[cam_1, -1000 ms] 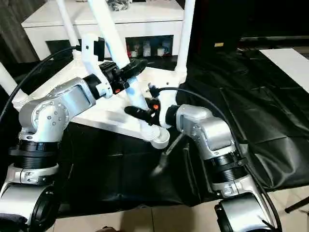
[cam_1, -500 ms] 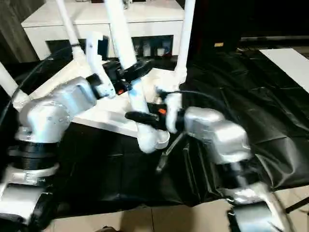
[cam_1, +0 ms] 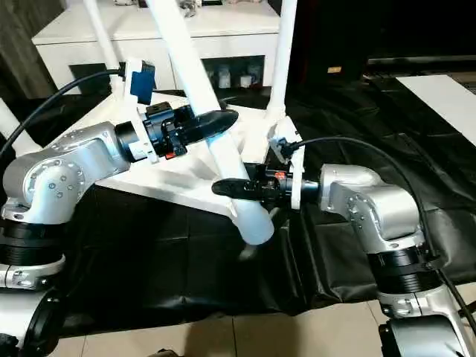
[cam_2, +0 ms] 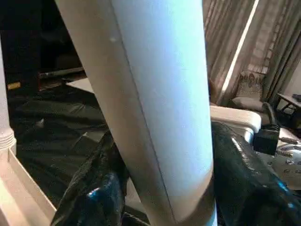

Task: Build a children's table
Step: Pick table leg

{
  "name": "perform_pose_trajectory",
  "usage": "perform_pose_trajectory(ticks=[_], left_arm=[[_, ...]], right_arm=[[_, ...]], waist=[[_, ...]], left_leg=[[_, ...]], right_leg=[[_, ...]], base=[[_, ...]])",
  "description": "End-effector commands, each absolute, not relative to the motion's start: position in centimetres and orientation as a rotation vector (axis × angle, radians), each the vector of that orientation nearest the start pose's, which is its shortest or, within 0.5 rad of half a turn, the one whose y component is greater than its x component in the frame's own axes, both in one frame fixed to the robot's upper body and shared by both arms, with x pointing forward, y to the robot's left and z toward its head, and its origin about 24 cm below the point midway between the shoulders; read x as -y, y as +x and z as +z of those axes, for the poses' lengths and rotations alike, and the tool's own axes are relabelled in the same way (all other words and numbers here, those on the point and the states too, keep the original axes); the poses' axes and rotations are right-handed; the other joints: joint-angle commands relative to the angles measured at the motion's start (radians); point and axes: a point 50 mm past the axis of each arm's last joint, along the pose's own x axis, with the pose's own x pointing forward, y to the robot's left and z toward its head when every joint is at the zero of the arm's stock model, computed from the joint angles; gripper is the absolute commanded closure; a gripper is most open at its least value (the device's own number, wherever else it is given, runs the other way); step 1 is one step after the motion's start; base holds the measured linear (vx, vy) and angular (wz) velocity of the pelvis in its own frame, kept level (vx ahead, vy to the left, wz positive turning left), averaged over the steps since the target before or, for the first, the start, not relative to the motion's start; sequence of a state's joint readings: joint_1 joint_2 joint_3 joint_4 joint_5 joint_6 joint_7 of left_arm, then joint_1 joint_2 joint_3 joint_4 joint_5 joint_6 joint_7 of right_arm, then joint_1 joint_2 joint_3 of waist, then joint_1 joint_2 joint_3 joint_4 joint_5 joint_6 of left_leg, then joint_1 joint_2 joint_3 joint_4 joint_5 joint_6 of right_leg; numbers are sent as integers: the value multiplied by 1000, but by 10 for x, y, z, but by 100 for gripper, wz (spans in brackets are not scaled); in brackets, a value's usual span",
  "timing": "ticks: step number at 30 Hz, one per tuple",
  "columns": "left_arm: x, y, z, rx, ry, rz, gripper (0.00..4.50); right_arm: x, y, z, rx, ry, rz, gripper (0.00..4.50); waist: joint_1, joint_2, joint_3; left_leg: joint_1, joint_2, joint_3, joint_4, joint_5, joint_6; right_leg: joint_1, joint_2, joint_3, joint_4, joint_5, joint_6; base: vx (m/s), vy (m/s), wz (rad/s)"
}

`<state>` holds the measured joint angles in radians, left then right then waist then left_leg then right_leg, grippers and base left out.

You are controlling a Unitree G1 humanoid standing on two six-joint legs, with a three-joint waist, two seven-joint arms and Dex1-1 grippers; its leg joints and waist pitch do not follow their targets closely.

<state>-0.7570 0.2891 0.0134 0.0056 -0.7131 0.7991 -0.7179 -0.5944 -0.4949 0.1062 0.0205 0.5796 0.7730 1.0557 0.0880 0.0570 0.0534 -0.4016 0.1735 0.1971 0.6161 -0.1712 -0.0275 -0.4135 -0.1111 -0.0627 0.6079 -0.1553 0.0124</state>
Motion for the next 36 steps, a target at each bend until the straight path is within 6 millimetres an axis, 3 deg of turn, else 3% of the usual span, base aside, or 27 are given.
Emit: perform_pose_trajectory(ticks=[1,4,17,18,23,27,36], left_arm=[[-98,320,207,-52,-277,-1170,228],[-98,321,208,-52,-301,-1161,249],[-101,327,213,-38,-341,-1098,264],[-101,327,214,-35,-328,-1100,264],[-100,326,215,-31,-273,-1118,265],[-97,323,217,-36,-217,-1163,266],[-92,319,220,-50,-141,-1247,272]], right_arm=[[133,296,171,-204,99,1366,269],[133,296,171,-204,101,1370,270],[133,303,172,-165,75,1290,270],[132,303,172,-169,82,1290,214],[130,301,171,-190,87,1315,166],[129,303,160,-254,13,1293,154],[130,302,149,-353,-43,1324,154]], waist=[[0,-12,-73],[0,-13,-74],[0,-15,-75],[1,-15,-75],[1,-20,-74],[0,-19,-73],[-1,-19,-73]], left_leg=[[29,41,-25,-79,-269,-16],[29,41,-25,-79,-271,-18],[26,40,-24,-77,-251,-10],[27,41,-24,-78,-251,-11],[27,41,-24,-79,-250,-10],[28,42,-25,-80,-248,-17],[27,41,-23,-78,-246,-12]], right_leg=[[45,-32,31,-69,-304,-199],[44,-31,31,-70,-307,-197],[46,-31,30,-69,-295,-198],[45,-31,30,-70,-301,-195],[45,-32,31,-70,-315,-186],[43,-31,32,-70,-323,-175],[44,-32,33,-68,-301,-194]], base=[[0,0,0],[0,0,0],[0,0,0],[0,0,0],[0,0,0],[0,0,0],[0,0,0]])
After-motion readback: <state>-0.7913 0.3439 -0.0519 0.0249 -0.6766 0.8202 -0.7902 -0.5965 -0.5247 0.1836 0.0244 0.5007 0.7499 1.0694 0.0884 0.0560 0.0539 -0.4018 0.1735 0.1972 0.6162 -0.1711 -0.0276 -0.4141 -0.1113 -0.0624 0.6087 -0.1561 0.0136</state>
